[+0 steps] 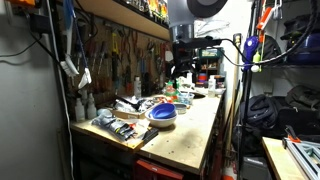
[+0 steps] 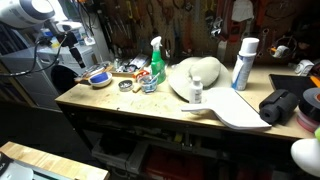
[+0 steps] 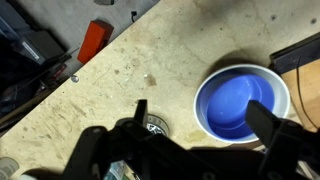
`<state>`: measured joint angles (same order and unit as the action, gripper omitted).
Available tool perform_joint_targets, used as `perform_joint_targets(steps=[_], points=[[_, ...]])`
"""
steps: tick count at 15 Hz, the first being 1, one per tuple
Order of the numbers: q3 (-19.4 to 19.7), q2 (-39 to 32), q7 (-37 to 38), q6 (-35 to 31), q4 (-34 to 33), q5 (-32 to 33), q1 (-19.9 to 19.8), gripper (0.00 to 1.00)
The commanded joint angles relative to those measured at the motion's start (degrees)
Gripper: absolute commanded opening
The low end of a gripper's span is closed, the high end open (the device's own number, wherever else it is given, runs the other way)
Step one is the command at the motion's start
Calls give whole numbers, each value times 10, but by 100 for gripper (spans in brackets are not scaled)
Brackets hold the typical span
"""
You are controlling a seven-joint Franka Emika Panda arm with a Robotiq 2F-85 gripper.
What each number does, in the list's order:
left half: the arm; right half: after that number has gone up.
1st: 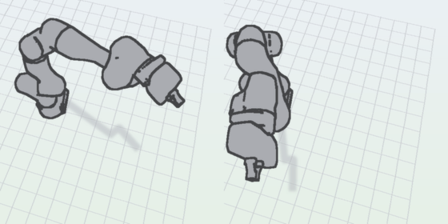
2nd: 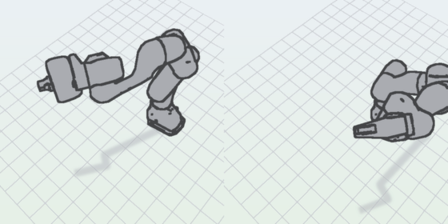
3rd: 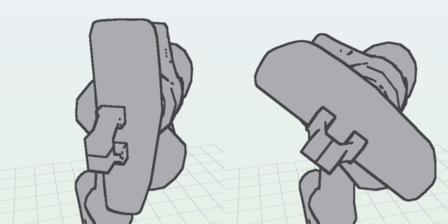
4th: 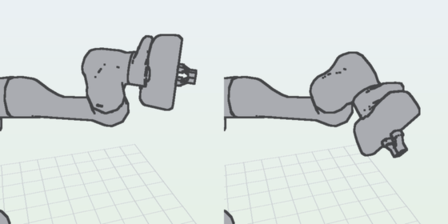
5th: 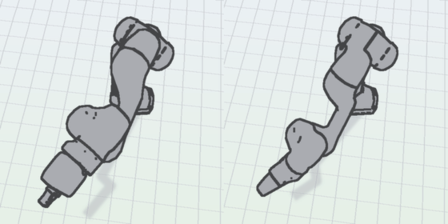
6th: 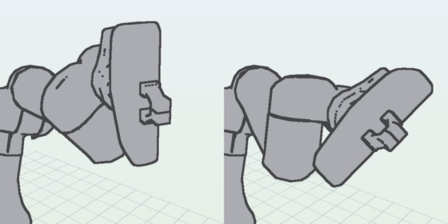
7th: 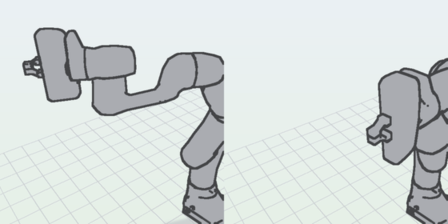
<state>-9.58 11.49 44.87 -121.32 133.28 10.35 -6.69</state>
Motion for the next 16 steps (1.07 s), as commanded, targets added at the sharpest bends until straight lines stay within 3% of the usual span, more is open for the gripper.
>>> perform_joint_targets(steps=[1,3,6,7,8,9,12,16], points=[[10,-103,103,24,-75,34,16,100],[22,-146,135,29,-103,38,33,97],[43,-194,166,26,-134,28,54,80],[51,-205,174,30,-143,26,60,65],[58,-215,181,34,-149,23,65,58],[66,-223,186,38,-154,21,70,61],[82,-240,196,48,-165,9,77,32],[94,-246,202,55,-171,4,85,3]])
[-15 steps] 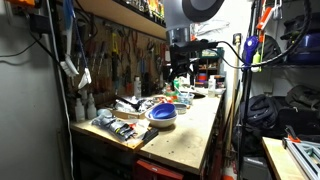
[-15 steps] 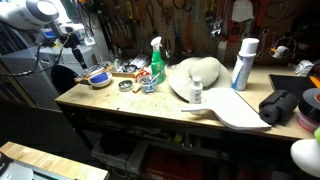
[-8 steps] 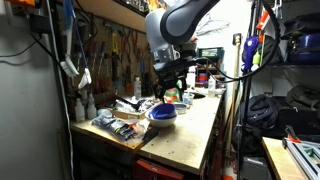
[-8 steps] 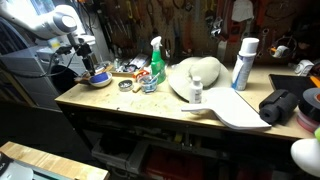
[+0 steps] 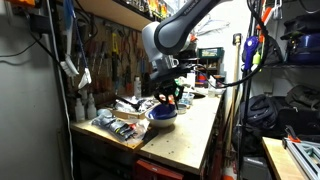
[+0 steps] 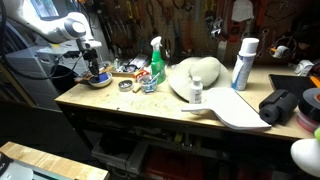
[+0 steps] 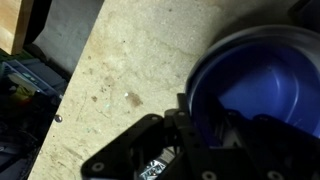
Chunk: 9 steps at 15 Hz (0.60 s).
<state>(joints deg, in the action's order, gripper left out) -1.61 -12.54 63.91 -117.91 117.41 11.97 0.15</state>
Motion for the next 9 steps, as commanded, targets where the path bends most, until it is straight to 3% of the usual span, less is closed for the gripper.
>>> perform_joint_targets(steps=[1,5,9], points=[[16,-6,11,23,-14,-13,18,0],[16,3,9,38,-18,-11,25,1],[20,66,23,48,8,5,28,1]])
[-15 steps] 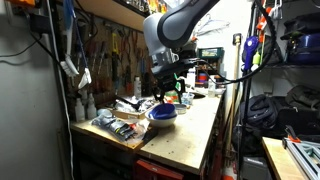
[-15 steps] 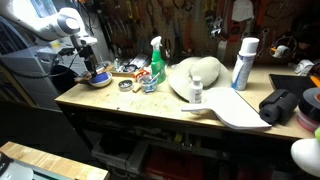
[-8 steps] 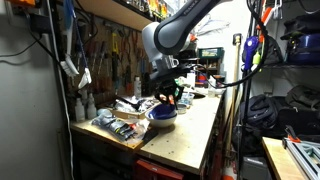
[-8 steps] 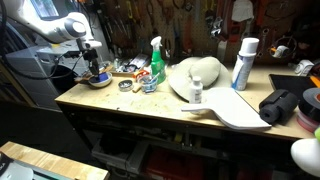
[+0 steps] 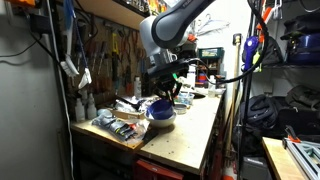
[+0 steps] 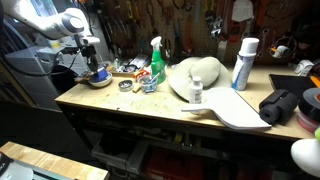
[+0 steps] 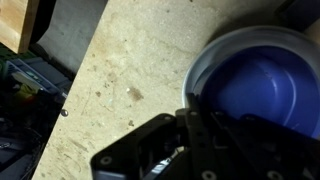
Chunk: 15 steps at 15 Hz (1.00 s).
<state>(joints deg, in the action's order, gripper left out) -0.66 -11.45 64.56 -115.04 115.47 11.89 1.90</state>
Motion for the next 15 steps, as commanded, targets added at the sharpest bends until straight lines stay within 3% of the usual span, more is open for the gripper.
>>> perform_joint_targets(steps=[1,3,7,11,15], points=[[11,75,22,23,41,5,9,1],[10,116,10,17,79,-13,0,1],[16,197,-26,-59,200,-65,-19,1],[34,260,-2,-162,336,-122,-52,1],[33,280,48,-243,409,-107,-96,1]])
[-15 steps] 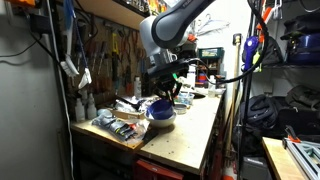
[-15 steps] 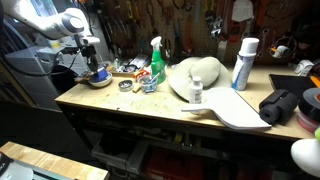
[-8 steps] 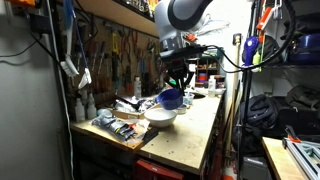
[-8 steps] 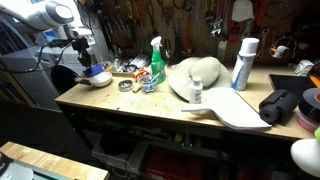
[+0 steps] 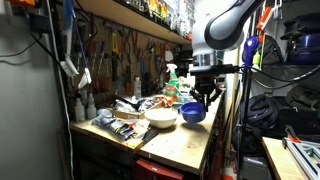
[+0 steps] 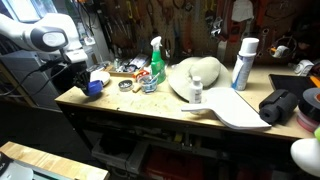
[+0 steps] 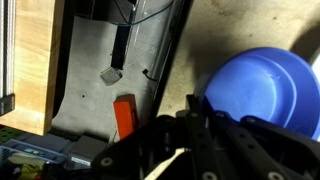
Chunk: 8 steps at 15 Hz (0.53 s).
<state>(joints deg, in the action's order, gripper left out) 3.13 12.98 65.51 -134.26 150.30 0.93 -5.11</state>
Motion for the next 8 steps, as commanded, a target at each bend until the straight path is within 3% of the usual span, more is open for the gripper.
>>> perform_joint_targets(steps=[1,8], points=[[-4,40,41,-68,72,-3,-33,1],[-22,18,82,-139,59,-2,-50,1]])
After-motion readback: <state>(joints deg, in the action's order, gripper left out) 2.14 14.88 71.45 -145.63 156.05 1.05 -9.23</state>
